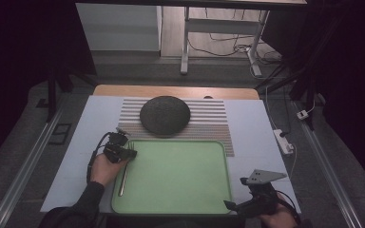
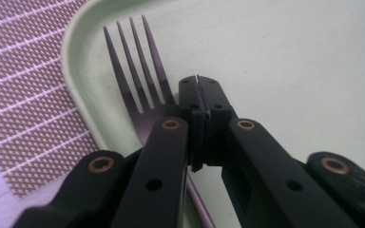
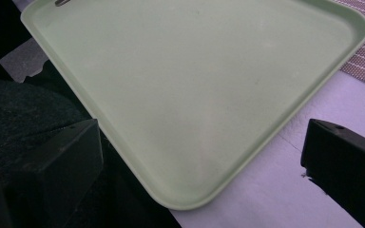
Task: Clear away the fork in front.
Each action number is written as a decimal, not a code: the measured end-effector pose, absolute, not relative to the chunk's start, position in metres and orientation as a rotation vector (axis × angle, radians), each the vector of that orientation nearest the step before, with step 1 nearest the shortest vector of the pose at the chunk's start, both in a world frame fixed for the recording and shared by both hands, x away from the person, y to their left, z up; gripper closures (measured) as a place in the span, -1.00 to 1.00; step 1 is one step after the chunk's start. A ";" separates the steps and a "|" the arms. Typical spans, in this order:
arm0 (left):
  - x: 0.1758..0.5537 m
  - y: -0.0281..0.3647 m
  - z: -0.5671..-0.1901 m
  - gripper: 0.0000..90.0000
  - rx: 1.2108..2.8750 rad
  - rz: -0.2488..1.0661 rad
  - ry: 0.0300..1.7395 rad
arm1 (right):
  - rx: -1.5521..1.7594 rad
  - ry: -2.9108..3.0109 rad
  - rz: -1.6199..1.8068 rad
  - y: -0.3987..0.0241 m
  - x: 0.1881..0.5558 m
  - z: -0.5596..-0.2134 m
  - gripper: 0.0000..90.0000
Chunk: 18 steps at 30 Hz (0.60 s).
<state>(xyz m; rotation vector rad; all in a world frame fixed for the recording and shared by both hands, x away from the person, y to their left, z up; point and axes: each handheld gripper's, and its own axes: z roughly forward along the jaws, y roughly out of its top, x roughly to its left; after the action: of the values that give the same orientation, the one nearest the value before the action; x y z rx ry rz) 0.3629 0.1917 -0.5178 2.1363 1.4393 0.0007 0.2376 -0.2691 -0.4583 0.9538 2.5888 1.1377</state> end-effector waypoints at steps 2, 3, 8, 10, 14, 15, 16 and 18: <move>0.361 0.193 -0.514 0.87 2.123 0.020 1.418 | 0.956 2.587 1.138 -0.270 0.238 -0.458 -0.94; 0.361 0.193 -0.512 0.82 2.121 0.029 1.404 | 0.958 2.587 1.144 -0.270 0.238 -0.458 -0.94; 0.356 0.192 -0.505 0.52 2.132 0.082 1.357 | 0.967 2.585 1.154 -0.270 0.238 -0.458 -0.94; 0.353 0.192 -0.502 0.42 2.142 0.093 1.339 | 0.966 2.588 1.156 -0.270 0.238 -0.458 -0.94; 0.345 0.191 -0.496 0.22 2.157 0.107 1.285 | 0.967 2.594 1.169 -0.271 0.239 -0.458 -0.94; 0.343 0.192 -0.494 0.16 2.152 0.106 1.264 | 0.967 2.596 1.172 -0.271 0.239 -0.458 -0.94; 0.341 0.192 -0.492 0.06 2.146 0.107 1.241 | 0.970 2.596 1.173 -0.271 0.239 -0.458 -0.94; 0.336 0.194 -0.487 -0.10 2.139 0.115 1.202 | 0.973 2.599 1.174 -0.271 0.239 -0.458 -0.94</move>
<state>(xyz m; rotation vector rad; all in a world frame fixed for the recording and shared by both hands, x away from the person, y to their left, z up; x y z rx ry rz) 0.3359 0.1938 -0.4874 2.1385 1.2016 0.1148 0.2393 -0.2714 -0.4581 0.9726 2.5987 1.1741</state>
